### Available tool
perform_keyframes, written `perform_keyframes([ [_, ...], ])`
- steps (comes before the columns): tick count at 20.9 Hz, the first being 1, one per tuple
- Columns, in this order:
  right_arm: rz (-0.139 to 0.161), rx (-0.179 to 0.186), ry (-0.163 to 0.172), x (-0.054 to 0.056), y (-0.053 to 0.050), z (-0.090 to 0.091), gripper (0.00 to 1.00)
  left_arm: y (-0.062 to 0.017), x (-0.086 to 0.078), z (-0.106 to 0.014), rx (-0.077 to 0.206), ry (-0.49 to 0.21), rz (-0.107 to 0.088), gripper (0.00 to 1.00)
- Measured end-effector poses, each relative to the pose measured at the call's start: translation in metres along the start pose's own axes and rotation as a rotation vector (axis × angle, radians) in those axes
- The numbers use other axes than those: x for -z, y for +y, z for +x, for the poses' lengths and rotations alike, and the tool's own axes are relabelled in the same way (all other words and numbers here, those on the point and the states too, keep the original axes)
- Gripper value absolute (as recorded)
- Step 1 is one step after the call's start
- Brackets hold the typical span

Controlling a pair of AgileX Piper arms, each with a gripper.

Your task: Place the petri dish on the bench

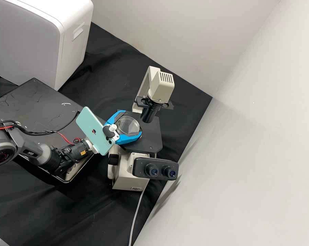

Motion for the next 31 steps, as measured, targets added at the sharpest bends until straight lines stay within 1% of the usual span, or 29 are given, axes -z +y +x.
perform_keyframes([
  [4, -0.003, -0.001, 0.01, 0.003, 0.002, -0.002, 0.0, 0.0, 0.0, 0.0, 0.0, 0.0, 0.0, 1.0],
  [8, -0.003, -0.004, 0.011, 0.003, 0.002, -0.005, 0.0, 0.0, 0.0, 0.0, 0.0, 0.0, 0.0, 1.0],
  [9, -0.001, -0.007, 0.015, 0.004, 0.003, -0.006, 0.0, 0.0, 0.0, 0.0, 0.0, 0.0, 0.0, 1.0],
  [10, 0.009, -0.005, 0.021, 0.006, 0.003, -0.009, 0.0, 0.0, 0.0, 0.0, 0.0, 0.0, 0.0, 1.0],
  [11, 0.016, 0.0, 0.025, 0.007, 0.003, -0.012, 0.0, 0.0, 0.0, 0.0, 0.0, 0.0, 0.0, 1.0],
  [13, 0.016, 0.015, 0.033, 0.008, 0.004, -0.018, 0.0, 0.0, 0.0, 0.0, 0.0, 0.0, 0.0, 1.0],
  [15, 0.028, 0.015, 0.032, 0.008, 0.005, -0.024, 0.0, 0.0, 0.0, 0.0, 0.0, 0.0, 0.0, 1.0],
  [16, 0.027, 0.015, 0.031, 0.008, 0.005, -0.027, 0.0, 0.0, 0.0, 0.0, 0.0, 0.0, 0.0, 1.0],
  [18, 0.03, 0.012, 0.044, 0.011, 0.006, -0.032, 0.0, 0.0, 0.0, 0.0, 0.0, 0.0, 0.0, 1.0],
  [19, 0.037, 0.015, 0.047, 0.012, 0.006, -0.035, 0.0, 0.0, 0.0, 0.0, 0.0, 0.0, 0.0, 1.0],
  [21, 0.045, 0.008, 0.059, 0.015, 0.007, -0.04, 0.0, 0.0, 0.0, 0.0, 0.0, 0.0, 0.0, 1.0],
  [25, 0.047, -0.01, 0.088, 0.017, 0.009, -0.047, 0.0, 0.0, 0.0, 0.0, 0.0, 0.0, 0.0, 1.0],
  [29, 0.048, -0.008, 0.093, 0.019, 0.008, -0.052, 0.0, 0.0, 0.0, 0.0, 0.0, 0.0, 0.0, 1.0],
  [31, 0.055, -0.001, 0.096, 0.021, 0.006, -0.056, 0.0, 0.0, 0.0, 0.0, 0.0, 0.0, 0.0, 1.0],
])
